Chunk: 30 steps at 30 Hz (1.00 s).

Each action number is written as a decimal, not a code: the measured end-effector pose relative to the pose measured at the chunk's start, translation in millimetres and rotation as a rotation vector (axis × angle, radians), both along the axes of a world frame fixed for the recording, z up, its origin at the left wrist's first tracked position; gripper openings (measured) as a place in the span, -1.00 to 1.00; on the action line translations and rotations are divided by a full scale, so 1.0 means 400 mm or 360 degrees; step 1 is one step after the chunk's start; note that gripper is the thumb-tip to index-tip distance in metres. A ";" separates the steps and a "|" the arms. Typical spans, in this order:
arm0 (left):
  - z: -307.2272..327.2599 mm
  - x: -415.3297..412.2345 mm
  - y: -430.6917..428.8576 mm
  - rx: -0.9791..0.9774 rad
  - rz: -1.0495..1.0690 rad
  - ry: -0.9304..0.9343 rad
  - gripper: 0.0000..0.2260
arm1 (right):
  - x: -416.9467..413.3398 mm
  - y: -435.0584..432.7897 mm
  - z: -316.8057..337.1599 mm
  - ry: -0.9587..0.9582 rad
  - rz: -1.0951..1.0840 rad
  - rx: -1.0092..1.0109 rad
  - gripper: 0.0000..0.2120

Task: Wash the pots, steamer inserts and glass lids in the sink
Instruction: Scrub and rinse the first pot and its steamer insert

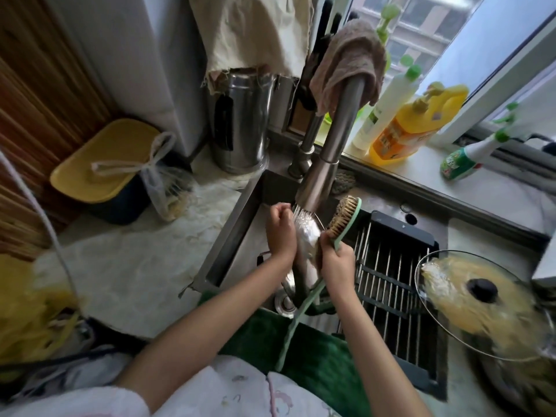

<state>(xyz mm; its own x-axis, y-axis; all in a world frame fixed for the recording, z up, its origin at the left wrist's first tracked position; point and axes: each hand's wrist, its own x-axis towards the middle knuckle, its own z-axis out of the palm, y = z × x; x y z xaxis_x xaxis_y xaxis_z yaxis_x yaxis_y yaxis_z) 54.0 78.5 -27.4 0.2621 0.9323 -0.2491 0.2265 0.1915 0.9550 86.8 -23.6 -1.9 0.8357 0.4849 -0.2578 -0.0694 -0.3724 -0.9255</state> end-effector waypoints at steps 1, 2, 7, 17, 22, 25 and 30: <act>-0.006 -0.001 -0.043 0.0167 -0.0147 0.0004 -0.67 | 0.003 0.008 0.000 0.0036 -0.0030 0.0010 -0.64; -0.017 -0.002 -0.084 0.0276 -0.0310 0.0066 -0.62 | 0.004 0.014 0.000 0.0074 -0.0064 0.0022 -0.65; -0.026 0.018 0.051 0.0046 -0.0042 0.0059 -0.88 | -0.008 0.015 0.004 0.0059 0.0002 0.0019 -0.61; 0.014 0.024 0.023 -0.0193 0.0036 -0.0110 -0.86 | 0.004 0.022 0.007 0.0003 0.0009 -0.0057 -0.62; 0.008 0.014 -0.115 0.0115 -0.0279 0.0102 -0.69 | 0.008 0.034 0.013 -0.0022 -0.0056 -0.0123 -0.70; 0.005 0.012 -0.067 0.0105 -0.0083 -0.0029 -0.76 | 0.008 0.023 0.015 0.0022 0.0007 -0.0096 -0.68; -0.086 0.055 0.127 -0.0709 -0.0167 -0.0178 -0.84 | 0.050 -0.033 0.065 0.0297 -0.0030 0.0039 -0.77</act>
<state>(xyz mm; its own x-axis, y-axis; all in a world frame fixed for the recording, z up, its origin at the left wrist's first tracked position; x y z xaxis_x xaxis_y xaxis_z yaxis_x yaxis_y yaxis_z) 75.9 129.1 -61.8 0.3970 0.7080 -0.5840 0.1671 0.5699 0.8045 106.8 -36.9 24.0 0.7835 0.4777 -0.3974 -0.2473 -0.3469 -0.9047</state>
